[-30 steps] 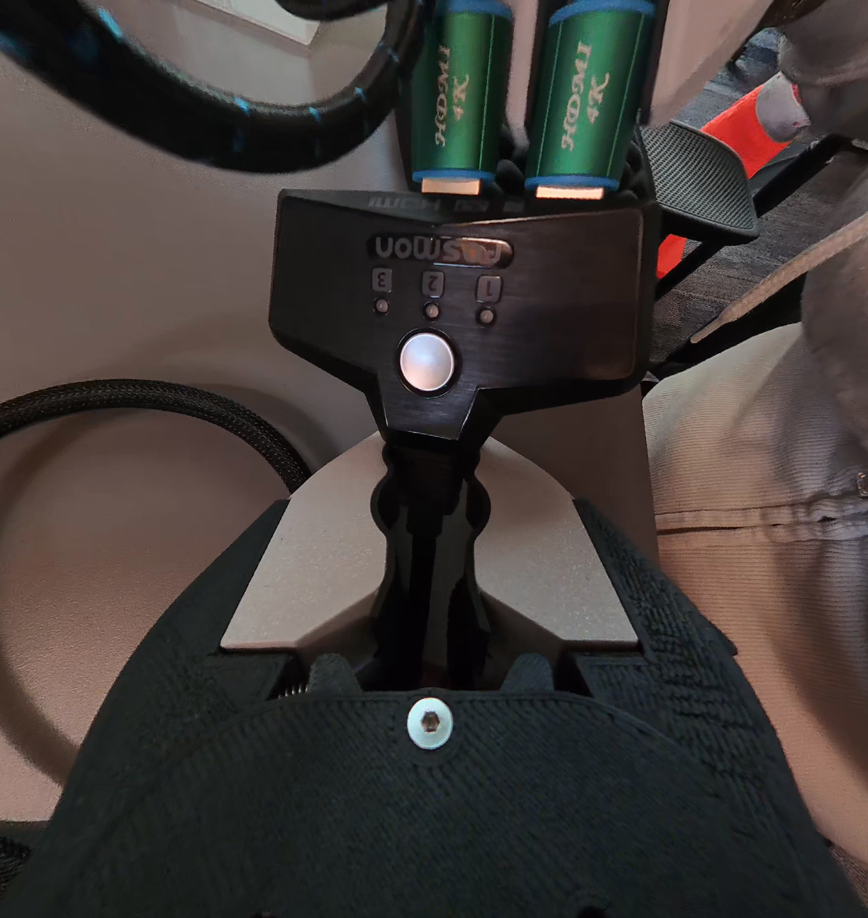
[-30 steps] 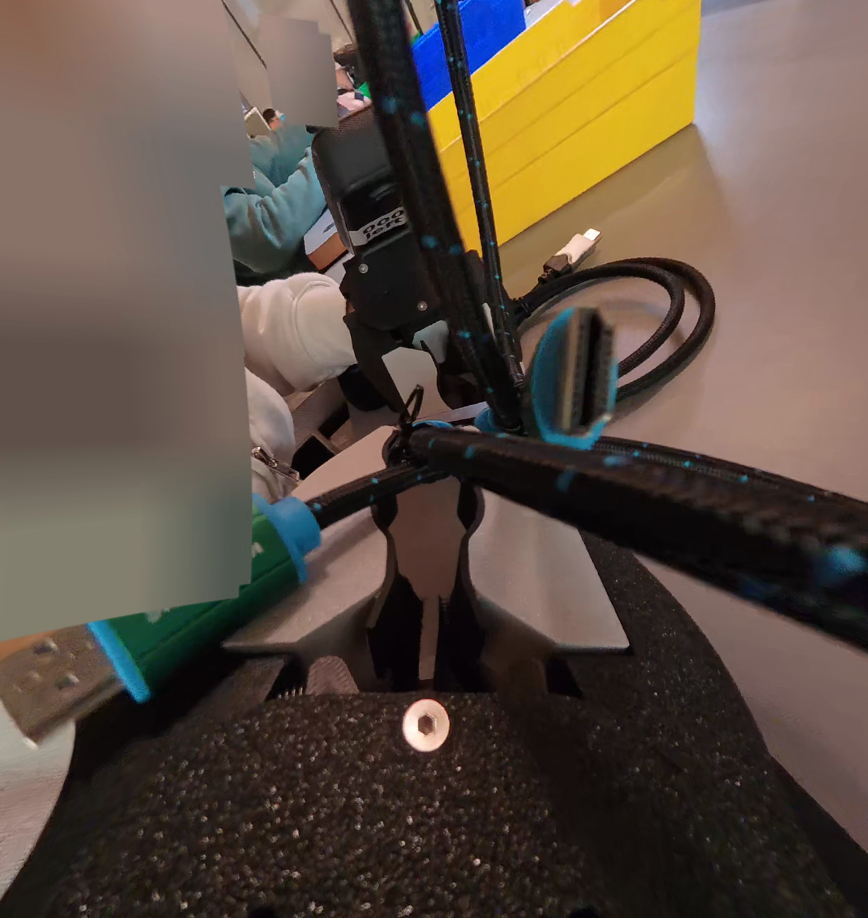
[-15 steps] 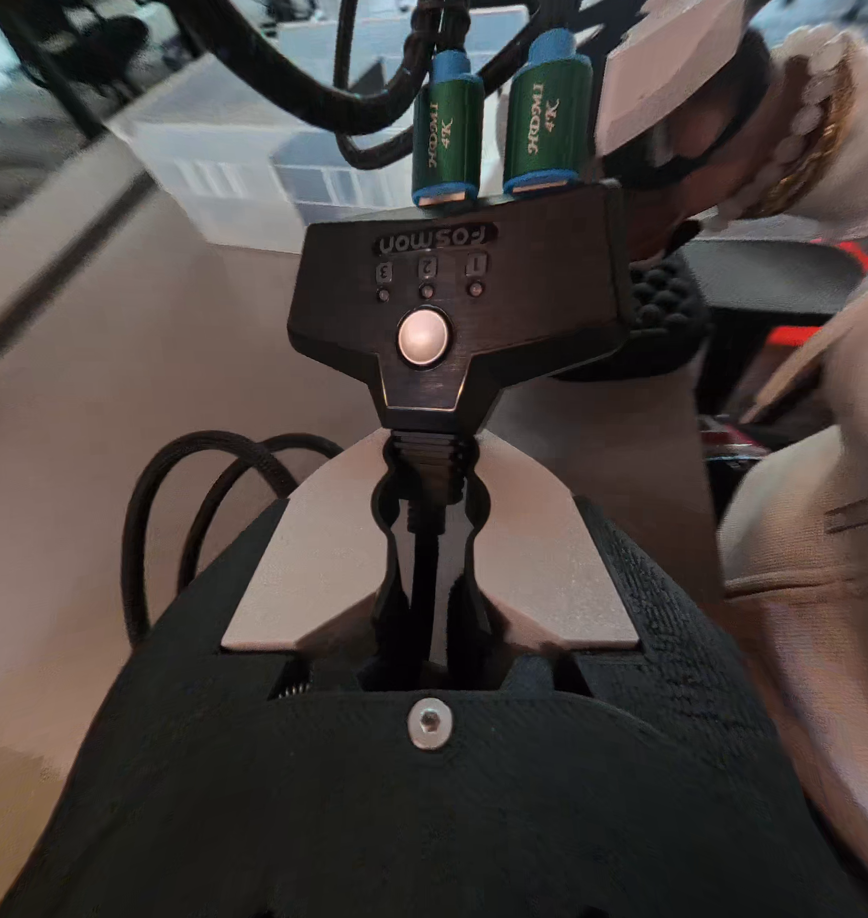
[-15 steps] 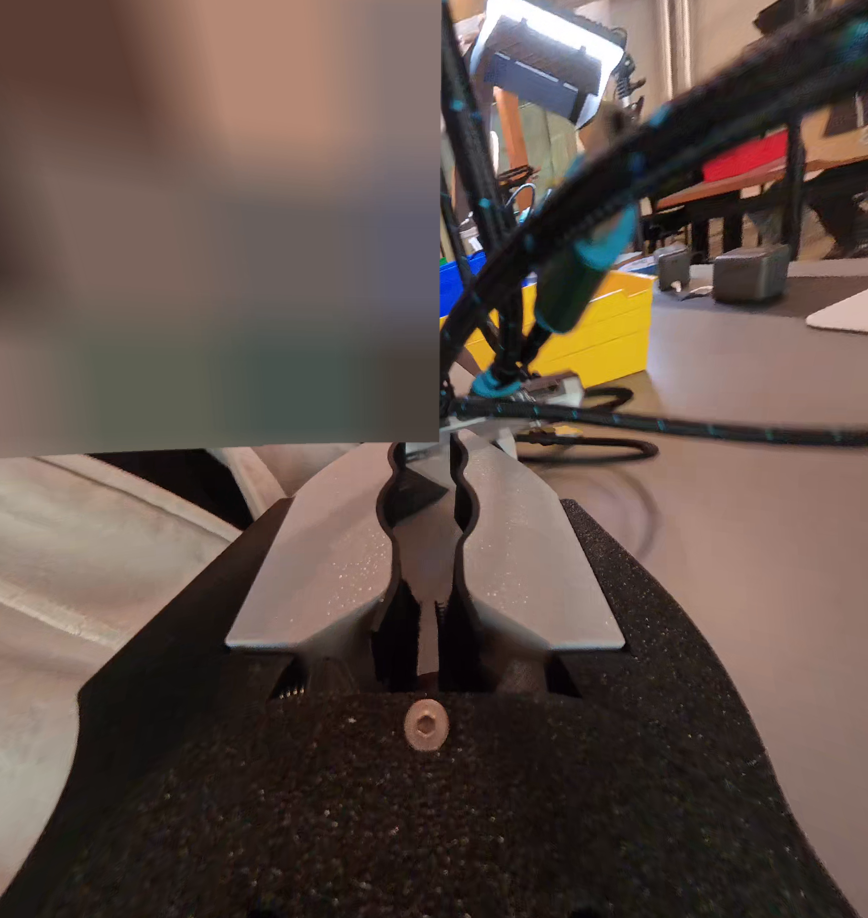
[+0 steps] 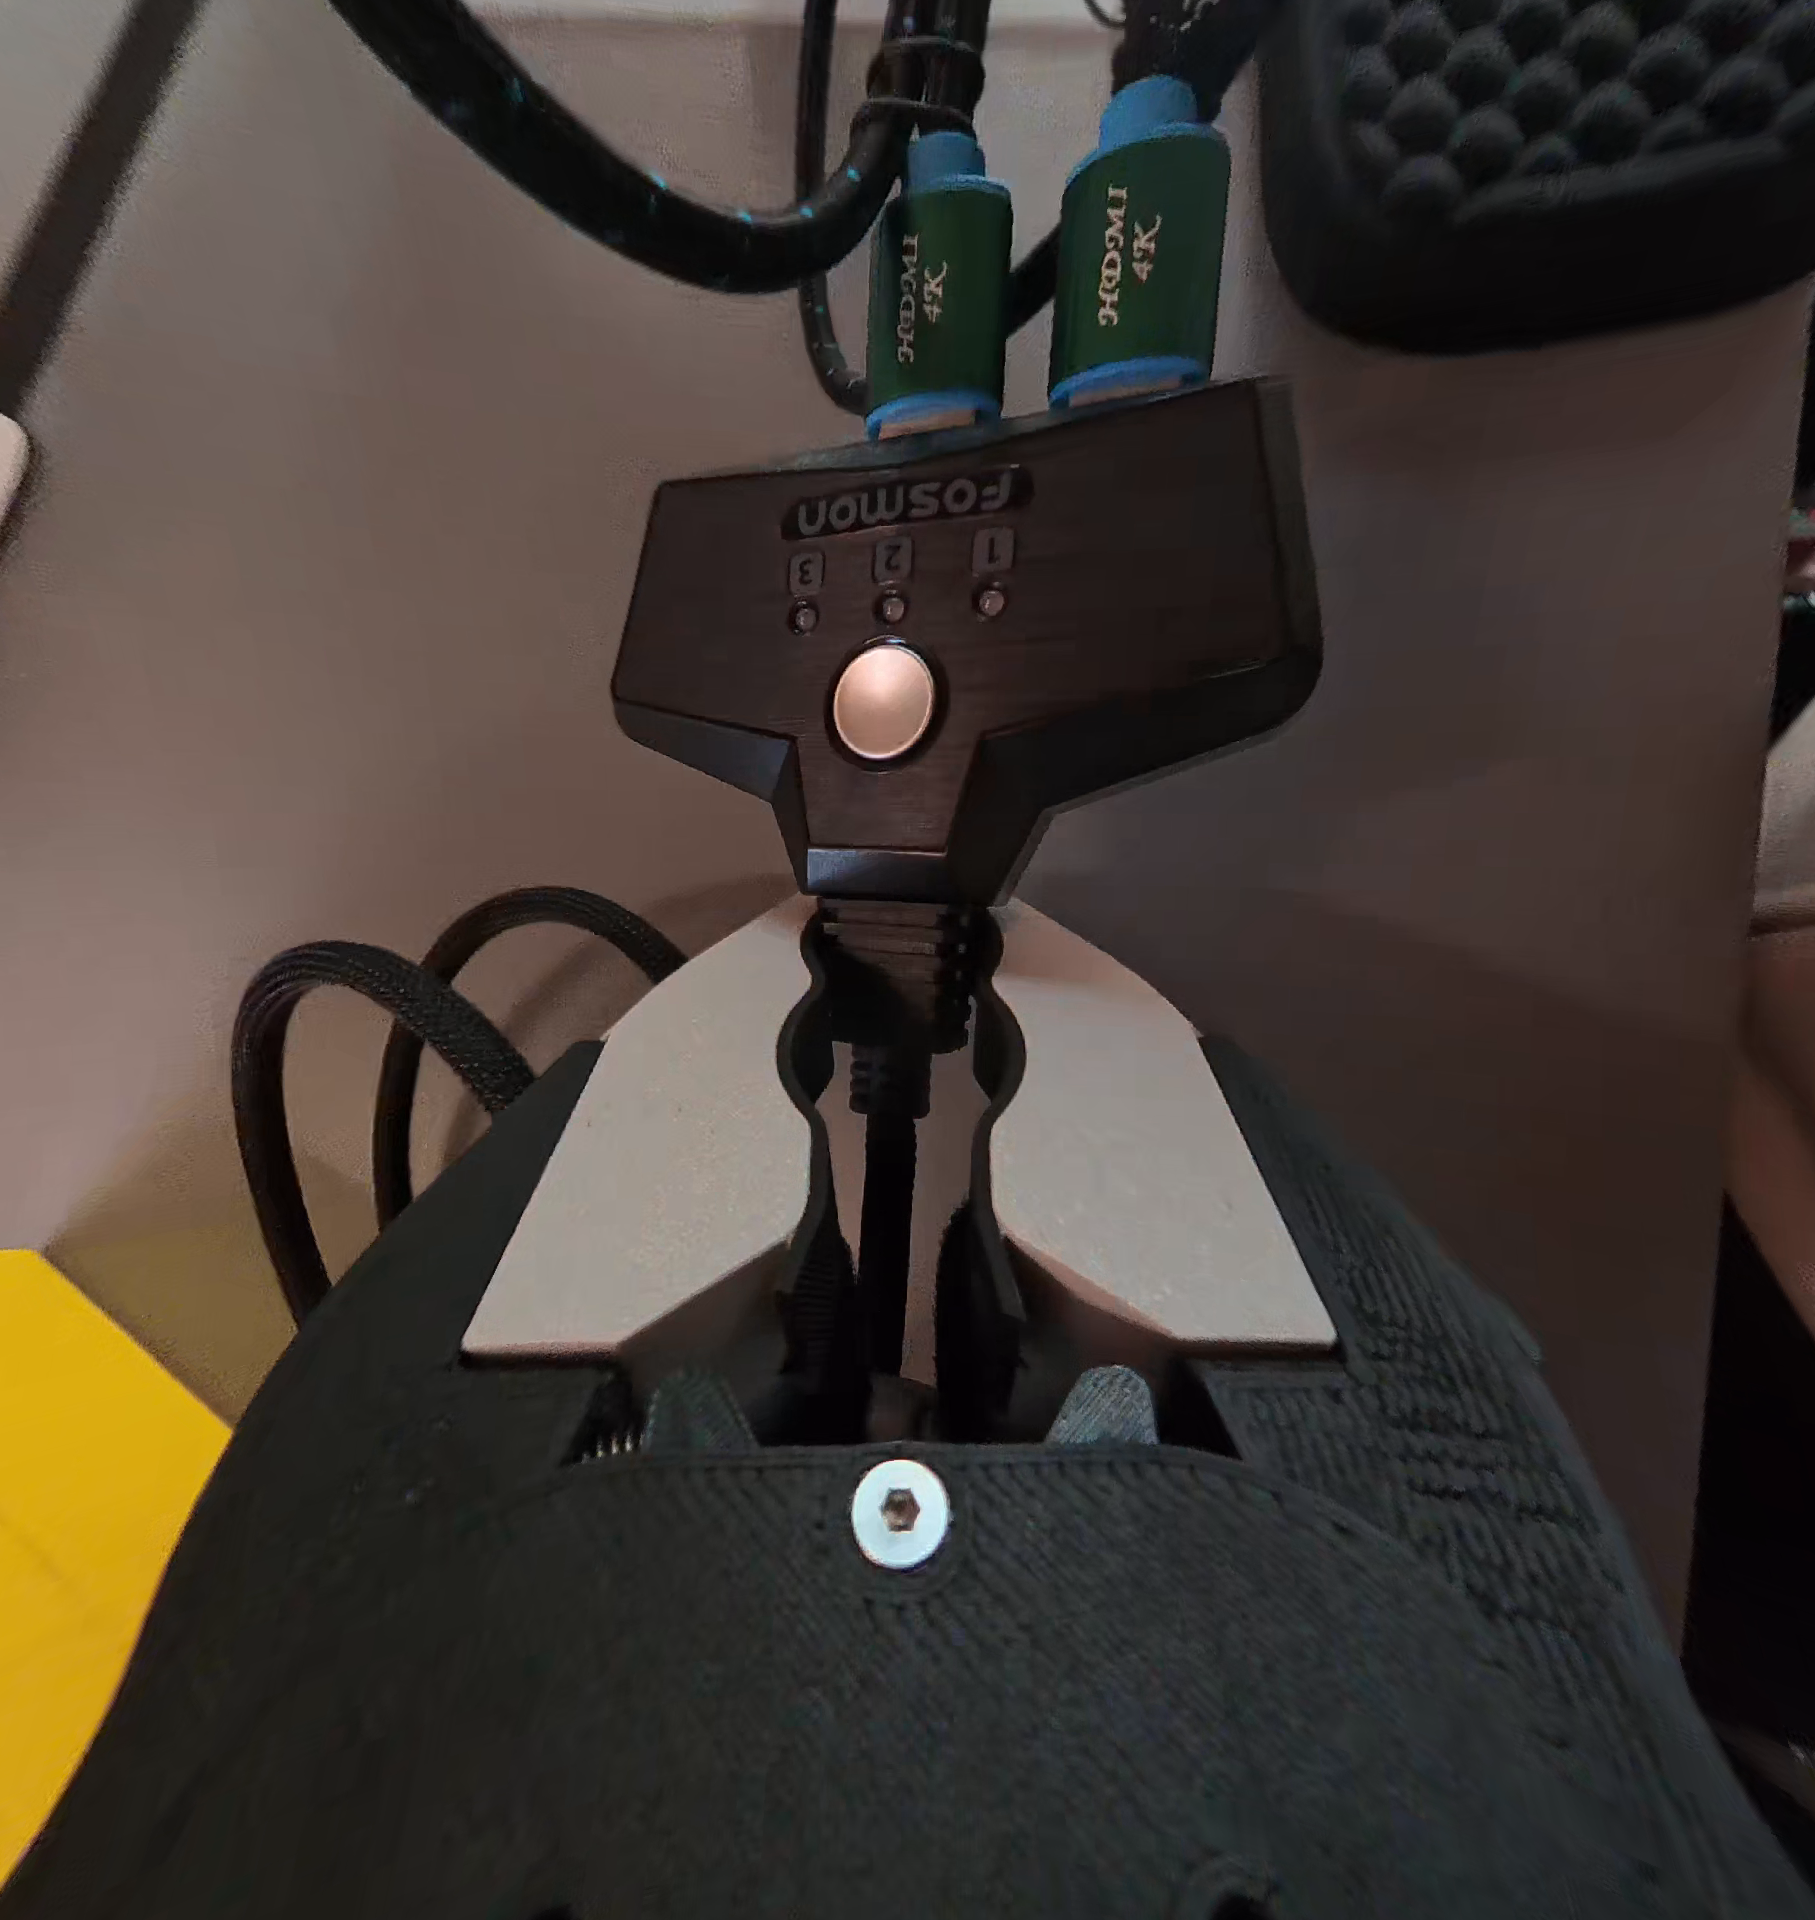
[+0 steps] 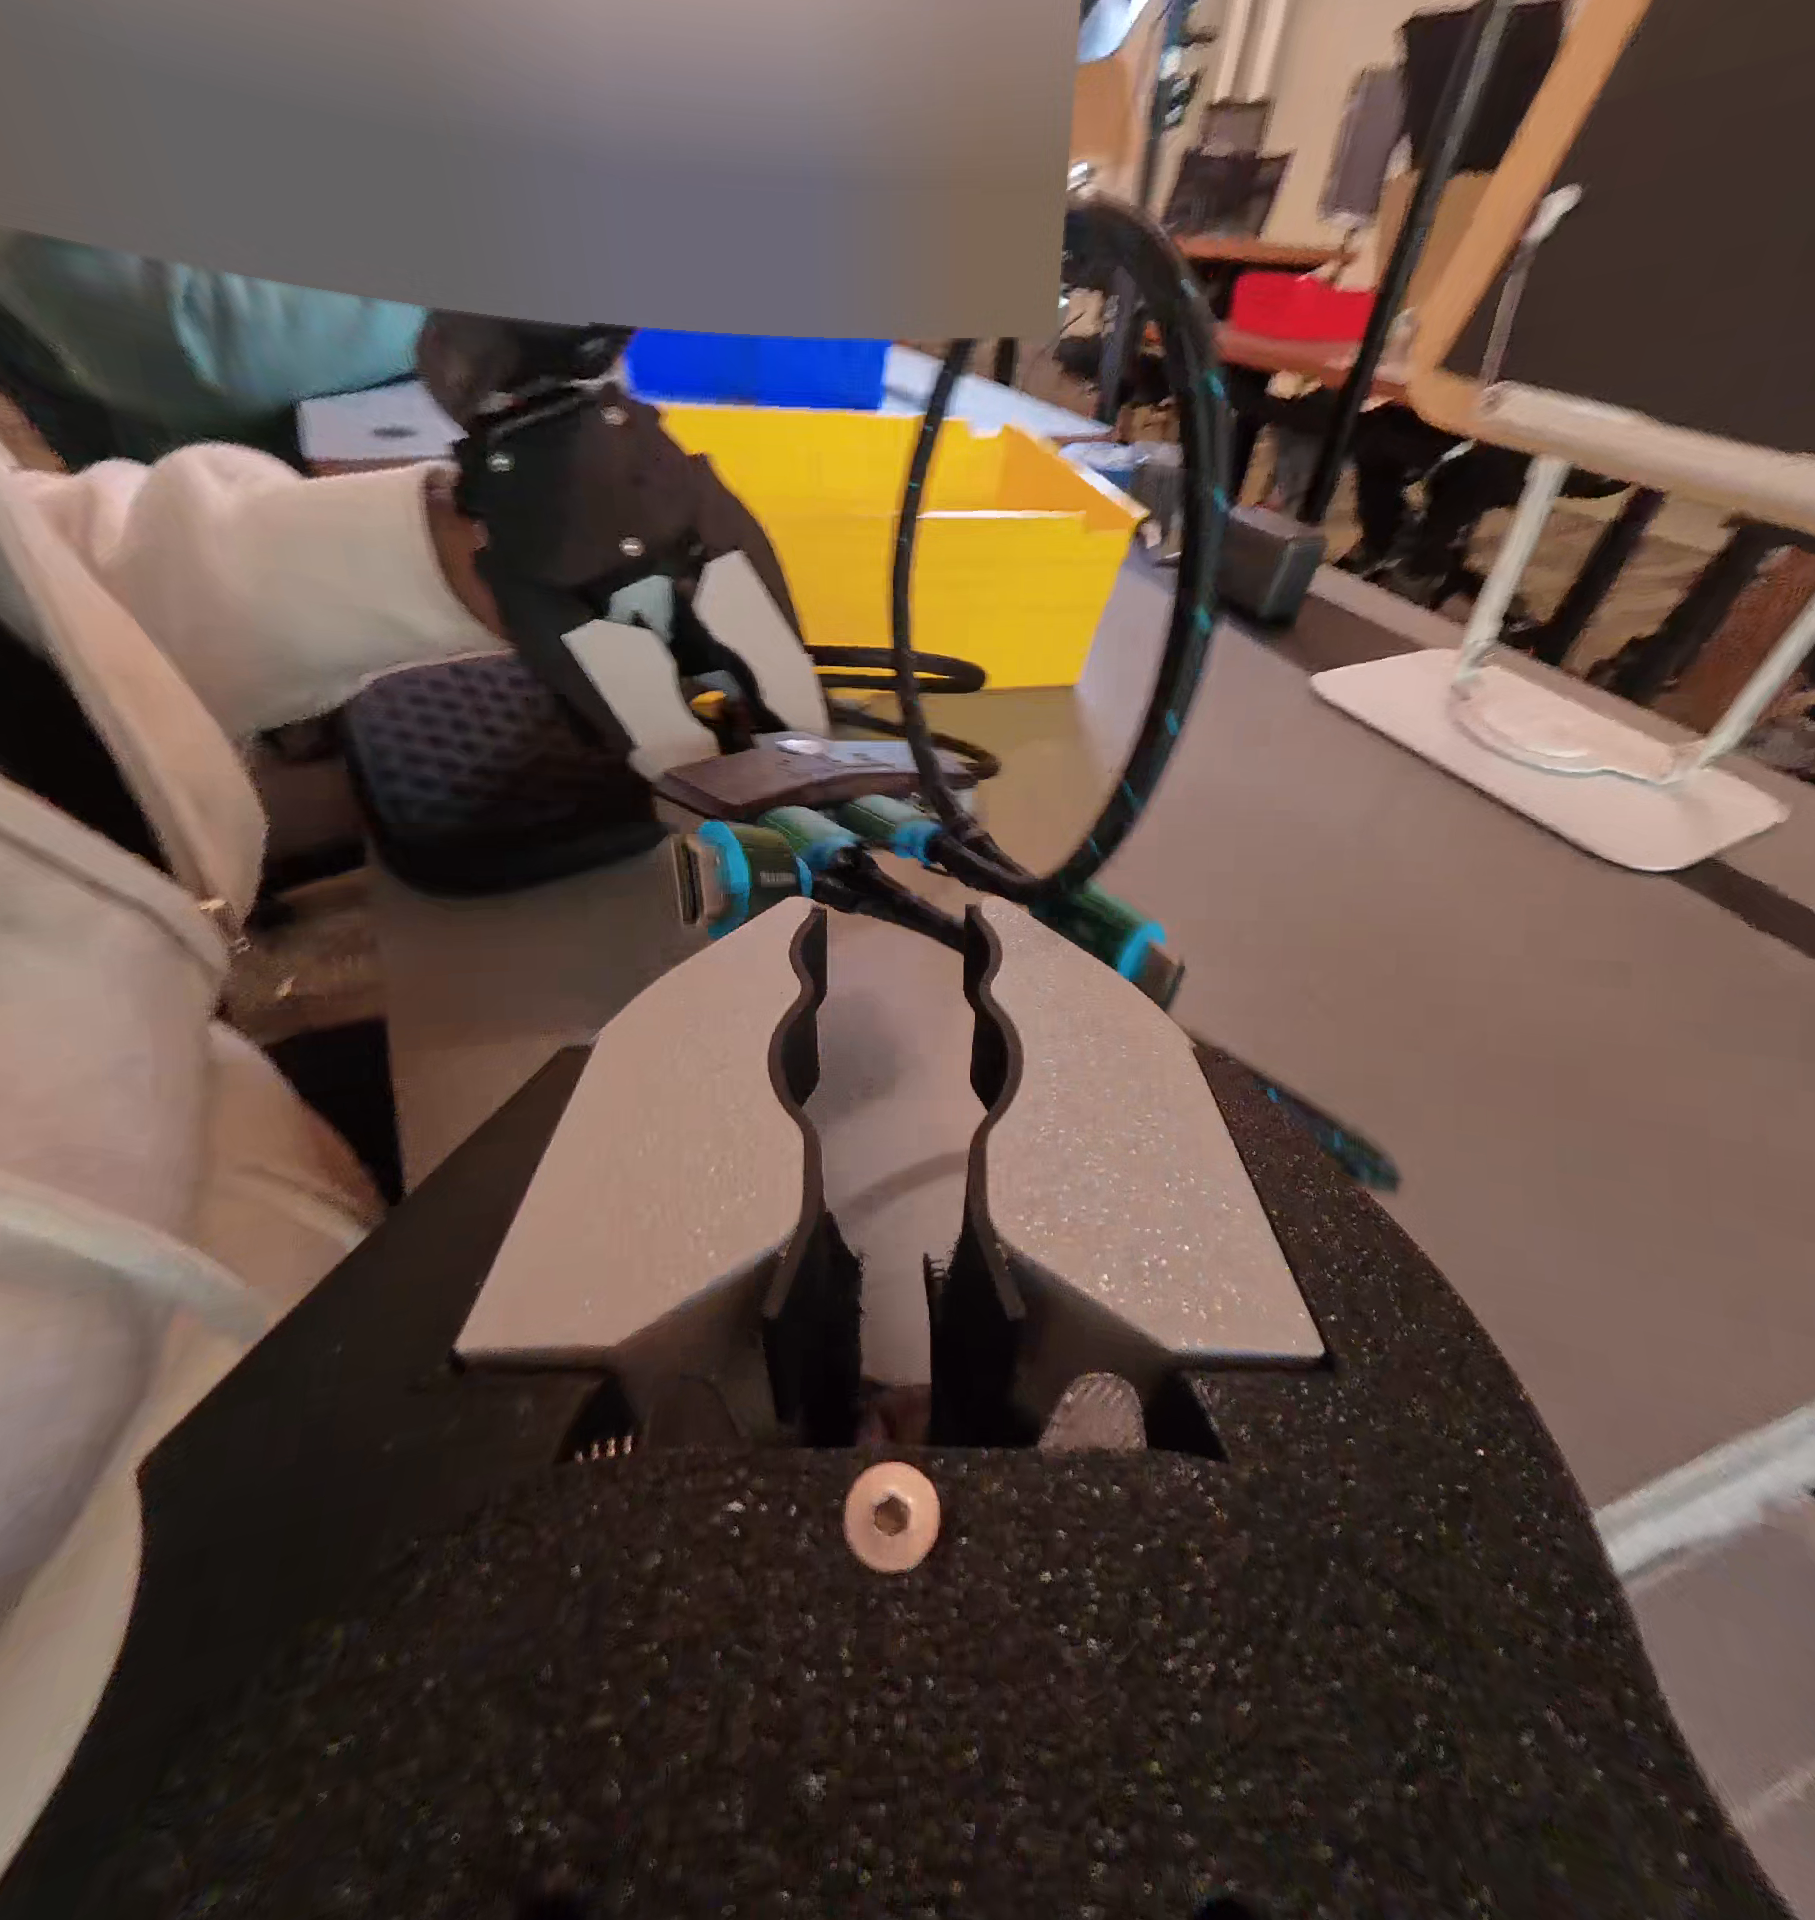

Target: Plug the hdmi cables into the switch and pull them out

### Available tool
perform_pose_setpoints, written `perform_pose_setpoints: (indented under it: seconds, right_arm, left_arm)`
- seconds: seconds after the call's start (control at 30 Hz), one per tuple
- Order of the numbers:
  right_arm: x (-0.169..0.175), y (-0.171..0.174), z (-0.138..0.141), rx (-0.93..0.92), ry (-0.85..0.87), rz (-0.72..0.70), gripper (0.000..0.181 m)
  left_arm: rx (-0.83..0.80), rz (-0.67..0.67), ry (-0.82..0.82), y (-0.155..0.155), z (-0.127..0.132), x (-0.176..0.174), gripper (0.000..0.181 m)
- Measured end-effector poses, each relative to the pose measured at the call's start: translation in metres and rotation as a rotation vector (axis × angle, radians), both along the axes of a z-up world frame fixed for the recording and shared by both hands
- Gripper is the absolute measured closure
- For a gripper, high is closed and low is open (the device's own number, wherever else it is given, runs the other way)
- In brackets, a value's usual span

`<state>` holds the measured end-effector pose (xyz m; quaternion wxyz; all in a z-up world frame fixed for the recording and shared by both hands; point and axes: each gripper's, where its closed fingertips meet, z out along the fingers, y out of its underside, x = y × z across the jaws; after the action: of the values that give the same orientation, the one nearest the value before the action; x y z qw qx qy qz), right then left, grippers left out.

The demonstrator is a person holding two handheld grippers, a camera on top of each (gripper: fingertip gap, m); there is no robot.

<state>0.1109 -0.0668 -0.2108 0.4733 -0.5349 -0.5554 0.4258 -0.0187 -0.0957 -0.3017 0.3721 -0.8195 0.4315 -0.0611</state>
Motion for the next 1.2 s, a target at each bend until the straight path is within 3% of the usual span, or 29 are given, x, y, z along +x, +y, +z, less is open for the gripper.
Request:
perform_pose_setpoints:
  seconds: [0.17,0.3,0.43,0.53,0.67,0.73,0.87,1.03,1.2]
  right_arm:
    - [0.007,-0.015,0.001,-0.113,-0.006,0.132,0.143]
    - [0.018,-0.009,0.022,-0.129,0.106,0.122,0.146]
    - [0.020,-0.011,0.028,-0.155,0.165,0.141,0.146]
    - [0.016,-0.013,0.025,-0.146,0.158,0.150,0.146]
    - [0.015,-0.014,0.022,-0.140,0.150,0.158,0.146]
    - [0.015,-0.014,0.024,-0.151,0.170,0.157,0.146]
    - [0.012,-0.017,0.024,-0.169,0.173,0.174,0.147]
    - [0.006,-0.021,0.024,-0.166,0.171,0.187,0.147]
    - [0.005,-0.023,0.027,-0.140,0.171,0.177,0.148]
  left_arm:
    - [-0.066,-0.002,0.190,-0.006,-0.034,-0.005,0.150]
    - [-0.060,-0.044,-0.141,-0.015,0.010,0.024,0.107]
    - [0.019,-0.052,-0.336,-0.024,0.066,0.020,0.102]
    - [0.135,0.041,-0.330,-0.025,0.107,-0.019,0.105]
    - [0.287,0.301,-0.198,-0.020,0.142,-0.117,0.118]
    - [0.240,0.389,-0.076,-0.021,0.128,-0.166,0.118]
    - [-0.022,0.443,0.059,-0.031,0.064,-0.223,0.121]
    - [-0.109,0.394,0.225,-0.021,0.018,-0.252,0.140]
    - [-0.294,0.325,0.268,-0.020,-0.021,-0.256,0.148]
